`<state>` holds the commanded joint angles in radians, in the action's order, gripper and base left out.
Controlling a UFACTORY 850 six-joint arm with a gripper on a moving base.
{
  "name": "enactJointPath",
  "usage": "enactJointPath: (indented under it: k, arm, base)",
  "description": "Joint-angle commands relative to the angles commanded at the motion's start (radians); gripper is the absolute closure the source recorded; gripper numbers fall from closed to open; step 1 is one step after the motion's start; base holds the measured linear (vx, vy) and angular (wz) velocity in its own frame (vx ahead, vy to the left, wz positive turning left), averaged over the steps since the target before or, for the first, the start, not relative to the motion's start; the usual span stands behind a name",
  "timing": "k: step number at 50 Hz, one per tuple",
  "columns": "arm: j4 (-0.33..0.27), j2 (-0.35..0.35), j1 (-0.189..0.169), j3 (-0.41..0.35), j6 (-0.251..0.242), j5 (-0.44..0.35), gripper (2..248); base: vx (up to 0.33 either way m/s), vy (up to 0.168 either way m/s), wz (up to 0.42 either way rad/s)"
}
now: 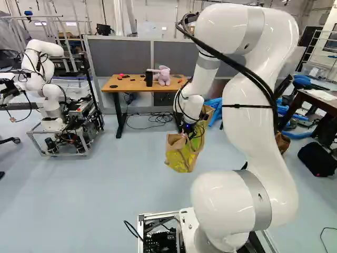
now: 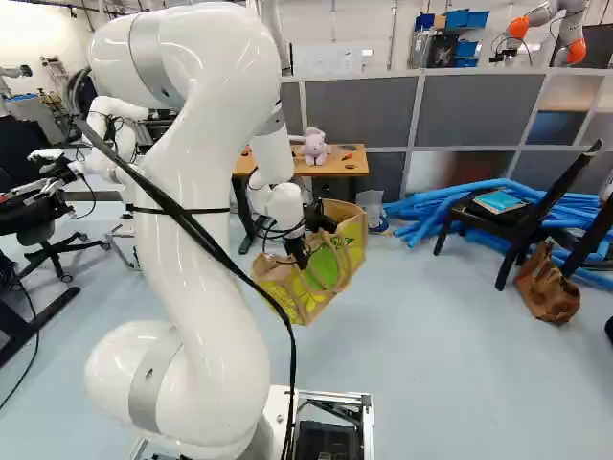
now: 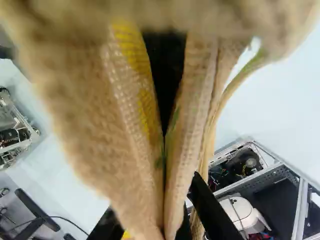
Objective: Pick up the bag on the ground and place it on the table
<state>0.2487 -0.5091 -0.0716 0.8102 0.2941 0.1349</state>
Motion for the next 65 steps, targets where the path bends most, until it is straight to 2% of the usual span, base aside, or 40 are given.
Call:
enactJointPath:
  k: [28, 38, 65]
  arm:
    - [0.0, 0.121, 0.0, -0.057, -0.283, 0.0, 228]
    - [0.0, 0.165, 0.0, -0.076, -0.302, 0.0, 228]
    - [0.0, 0.269, 0.001, -0.106, -0.304, 0.003, 228]
  base:
    - [0.0, 0.0, 0.0]
    - [0.0, 0.0, 0.0]
    - [0.0, 0.0, 0.0]
